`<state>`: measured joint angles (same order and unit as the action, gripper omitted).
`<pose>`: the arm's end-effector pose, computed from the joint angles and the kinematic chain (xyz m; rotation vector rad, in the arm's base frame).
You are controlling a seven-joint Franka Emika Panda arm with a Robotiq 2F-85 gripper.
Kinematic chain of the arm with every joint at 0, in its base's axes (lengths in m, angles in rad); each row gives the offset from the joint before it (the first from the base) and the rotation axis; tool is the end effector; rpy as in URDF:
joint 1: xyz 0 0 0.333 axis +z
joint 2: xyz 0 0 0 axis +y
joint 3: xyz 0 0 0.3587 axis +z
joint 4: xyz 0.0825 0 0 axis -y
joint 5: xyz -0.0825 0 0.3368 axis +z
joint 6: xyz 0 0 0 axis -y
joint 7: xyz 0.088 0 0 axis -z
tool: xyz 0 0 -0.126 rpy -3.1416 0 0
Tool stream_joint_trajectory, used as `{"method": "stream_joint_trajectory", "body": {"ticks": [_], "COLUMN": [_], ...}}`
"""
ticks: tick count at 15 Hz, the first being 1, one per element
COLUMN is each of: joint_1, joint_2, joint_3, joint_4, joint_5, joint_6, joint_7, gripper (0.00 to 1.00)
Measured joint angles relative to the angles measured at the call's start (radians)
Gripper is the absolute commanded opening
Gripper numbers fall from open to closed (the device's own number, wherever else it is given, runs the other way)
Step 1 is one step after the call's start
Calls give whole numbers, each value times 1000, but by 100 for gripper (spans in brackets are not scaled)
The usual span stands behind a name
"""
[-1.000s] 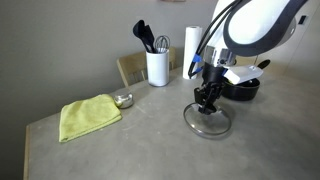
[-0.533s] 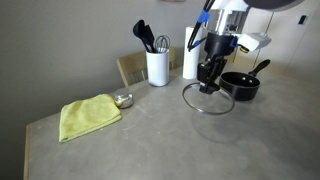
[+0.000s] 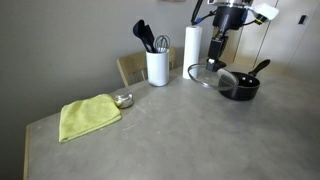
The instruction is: Pick up the lid from the table and close the pot
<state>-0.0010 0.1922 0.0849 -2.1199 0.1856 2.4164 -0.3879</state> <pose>0.5524 0.0480 0.3873 -2.9644 -0.5038 -0.1878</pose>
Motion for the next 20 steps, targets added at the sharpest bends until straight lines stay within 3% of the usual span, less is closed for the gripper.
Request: {"method": "stream_joint_trajectory", "body": {"ticks": [4, 7, 12, 20], "joint_1": [-100, -154, -208, -261], "joint_2": [43, 103, 178, 232], "joint_3": [-15, -39, -75, -111], "joint_4": [92, 167, 248, 309], "joint_5": [86, 94, 92, 85], "joint_6": [-92, -167, -225, -269], "joint_7": [-294, -419, -519, -535], "gripper": [15, 15, 15, 15]}}
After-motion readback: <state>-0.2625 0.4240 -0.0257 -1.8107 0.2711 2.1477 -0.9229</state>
